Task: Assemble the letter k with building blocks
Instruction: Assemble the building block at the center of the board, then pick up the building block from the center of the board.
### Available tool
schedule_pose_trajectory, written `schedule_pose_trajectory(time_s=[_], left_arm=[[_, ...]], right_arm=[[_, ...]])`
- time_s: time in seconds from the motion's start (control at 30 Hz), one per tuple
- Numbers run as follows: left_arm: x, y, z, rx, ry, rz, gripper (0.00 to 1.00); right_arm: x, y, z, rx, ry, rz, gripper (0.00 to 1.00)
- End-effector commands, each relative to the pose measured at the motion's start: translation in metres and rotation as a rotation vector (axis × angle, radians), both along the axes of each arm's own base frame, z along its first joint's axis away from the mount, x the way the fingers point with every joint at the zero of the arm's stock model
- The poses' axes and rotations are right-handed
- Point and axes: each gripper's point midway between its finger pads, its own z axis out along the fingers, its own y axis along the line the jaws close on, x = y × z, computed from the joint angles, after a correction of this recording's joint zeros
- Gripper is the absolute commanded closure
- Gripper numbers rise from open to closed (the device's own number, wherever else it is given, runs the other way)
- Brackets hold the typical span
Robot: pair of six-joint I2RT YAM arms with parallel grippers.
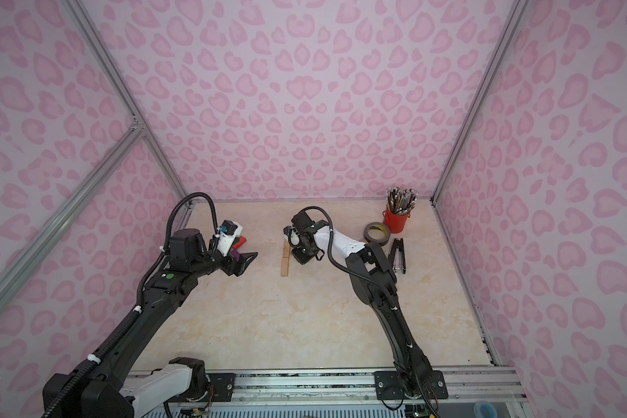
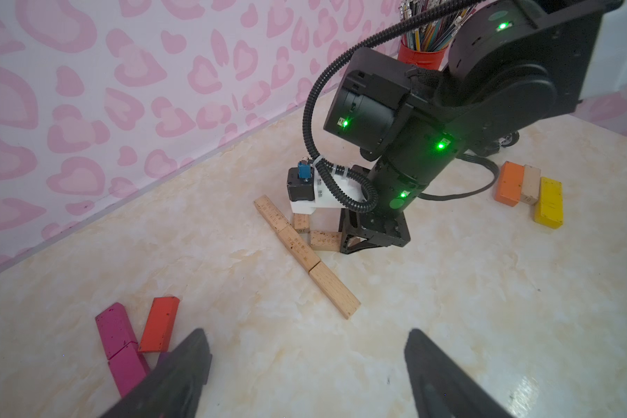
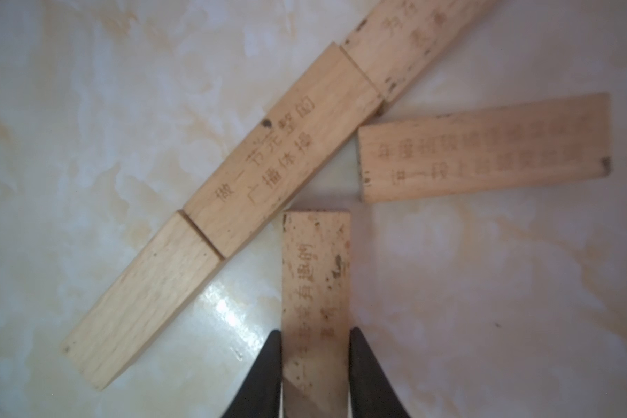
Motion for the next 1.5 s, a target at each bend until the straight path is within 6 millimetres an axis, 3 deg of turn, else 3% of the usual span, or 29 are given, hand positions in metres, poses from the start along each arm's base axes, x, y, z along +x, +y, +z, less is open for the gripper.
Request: schedule_pose_trajectory(time_s=[0.0, 0.2, 0.4, 0.53, 0.7, 0.8, 0.97, 1.23, 1.47], left_arm=[[0.002, 0.000, 0.008, -0.008, -0.018, 0.002, 0.13], [0.002, 0.000, 0.009, -0.009, -0.020, 0.004, 0.13], [-0.004, -0.005, 0.019, -0.037, -0.060, -0.023, 0.13], [-0.011, -0.019, 0.023, -0.045, -0.067, -0.070, 0.13], [-0.023, -0.044, 0.030, -0.074, -0.077, -0.162, 0.13], [-0.032, -0.061, 0.036, -0.080, -0.098, -0.236, 0.13], [-0.049, -0.080, 0.041, -0.096, -0.112, -0.357, 0.13], [-0.048, -0.074, 0.027, -0.021, -0.104, -0.341, 0.13], [-0.045, -0.069, 0.021, 0.002, -0.101, -0.321, 0.13]], right_arm=[[-0.006, -0.003, -0.004, -0.011, 0.029, -0.007, 0.66], [-0.002, -0.005, 0.016, 0.004, -0.005, -0.033, 0.56], [0.007, -0.026, 0.061, 0.070, -0.093, -0.135, 0.40], [0.009, -0.069, 0.097, 0.120, -0.153, -0.267, 0.35], [0.012, -0.156, 0.125, 0.165, -0.235, -0.536, 0.26], [0.013, -0.206, 0.118, 0.140, -0.235, -0.678, 0.25], [0.014, -0.240, 0.083, 0.011, -0.160, -0.673, 0.28], [0.034, -0.263, 0.039, -0.212, -0.067, -0.640, 0.33], [0.041, -0.273, 0.021, -0.217, -0.005, -0.697, 0.33]])
